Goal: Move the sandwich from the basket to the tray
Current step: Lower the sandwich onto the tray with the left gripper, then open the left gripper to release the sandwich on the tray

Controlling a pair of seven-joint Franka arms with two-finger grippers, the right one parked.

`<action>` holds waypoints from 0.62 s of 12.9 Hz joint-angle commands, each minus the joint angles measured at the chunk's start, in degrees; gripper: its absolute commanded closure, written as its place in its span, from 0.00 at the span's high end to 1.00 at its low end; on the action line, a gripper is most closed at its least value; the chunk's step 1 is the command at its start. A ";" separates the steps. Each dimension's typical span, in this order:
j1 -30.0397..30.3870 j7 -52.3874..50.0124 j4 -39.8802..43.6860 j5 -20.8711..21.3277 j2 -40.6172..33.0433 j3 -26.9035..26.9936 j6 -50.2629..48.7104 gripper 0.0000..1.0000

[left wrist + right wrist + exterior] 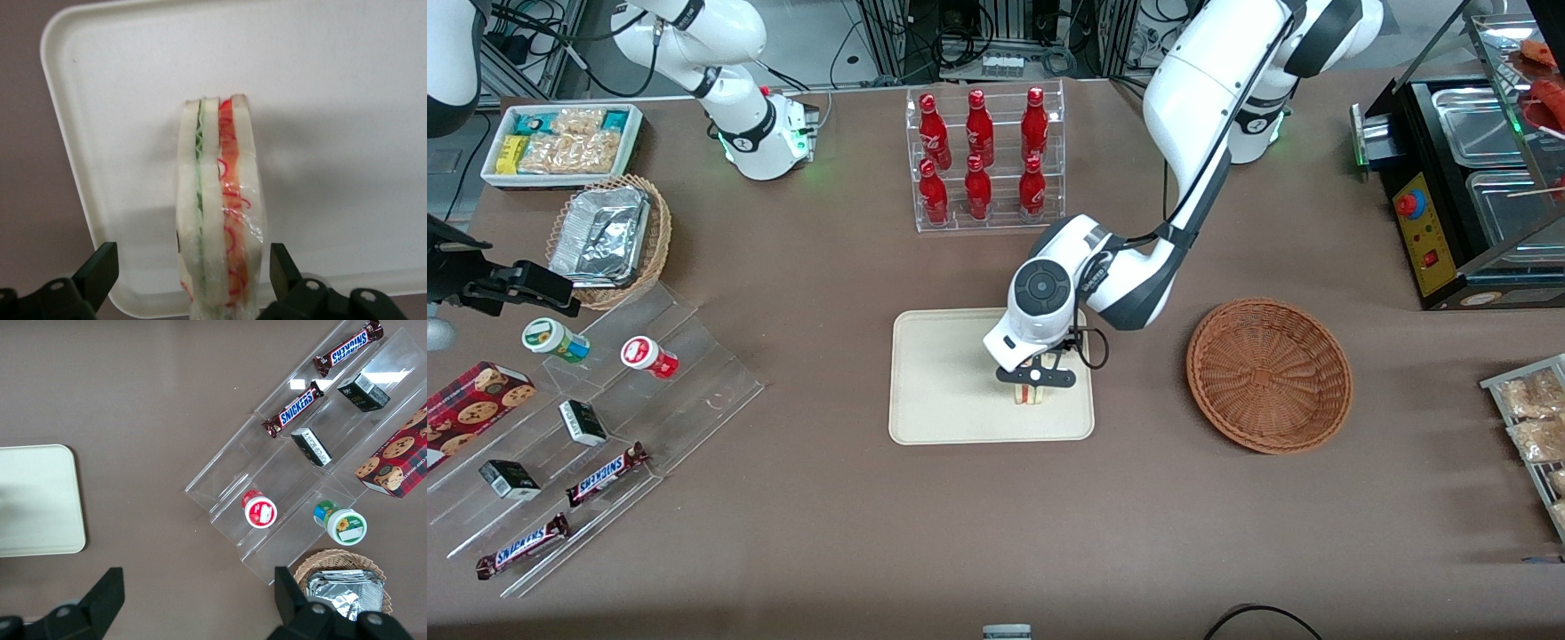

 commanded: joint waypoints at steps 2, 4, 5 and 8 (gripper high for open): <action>2.66 -0.45 0.74 -0.43 -2.97 0.26 -3.40 1.00; 5.56 -1.32 0.92 -1.22 -4.82 0.18 -3.33 1.00; 6.97 -1.76 1.53 -1.57 -6.04 0.26 -3.68 1.00; 11.89 -0.02 1.71 -1.13 -9.12 0.26 -8.15 1.00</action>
